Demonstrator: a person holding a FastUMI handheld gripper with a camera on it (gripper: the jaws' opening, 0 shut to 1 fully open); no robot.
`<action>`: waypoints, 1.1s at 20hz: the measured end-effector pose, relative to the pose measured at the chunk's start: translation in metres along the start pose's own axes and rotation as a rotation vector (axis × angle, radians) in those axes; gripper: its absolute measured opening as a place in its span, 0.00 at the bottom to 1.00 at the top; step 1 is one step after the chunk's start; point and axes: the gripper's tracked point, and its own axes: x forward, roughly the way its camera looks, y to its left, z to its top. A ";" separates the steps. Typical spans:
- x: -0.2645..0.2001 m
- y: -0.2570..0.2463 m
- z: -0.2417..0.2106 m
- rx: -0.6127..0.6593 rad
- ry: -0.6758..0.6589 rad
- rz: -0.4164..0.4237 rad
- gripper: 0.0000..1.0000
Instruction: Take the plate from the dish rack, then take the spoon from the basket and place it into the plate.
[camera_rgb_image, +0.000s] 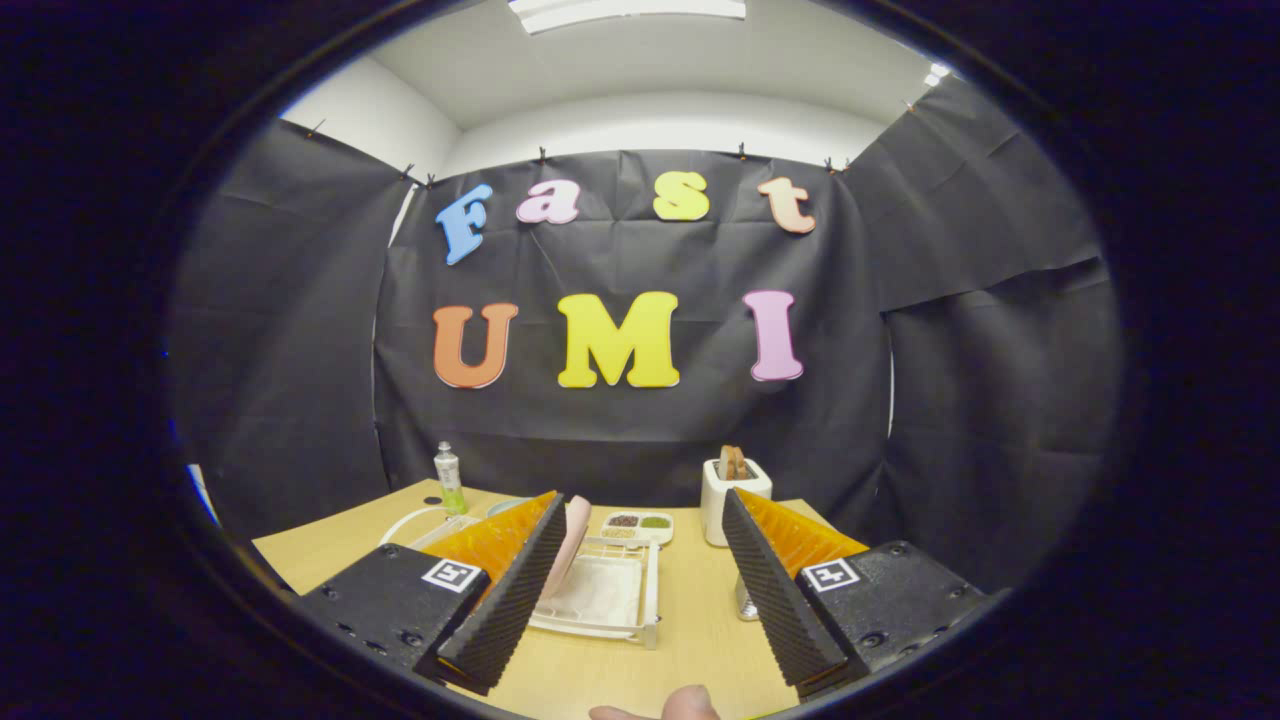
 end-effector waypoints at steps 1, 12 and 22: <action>0.012 0.011 0.001 0.000 0.033 0.019 1.00; 0.159 0.065 -0.058 0.038 0.532 0.074 1.00; 0.222 0.084 -0.100 0.094 0.866 0.049 0.95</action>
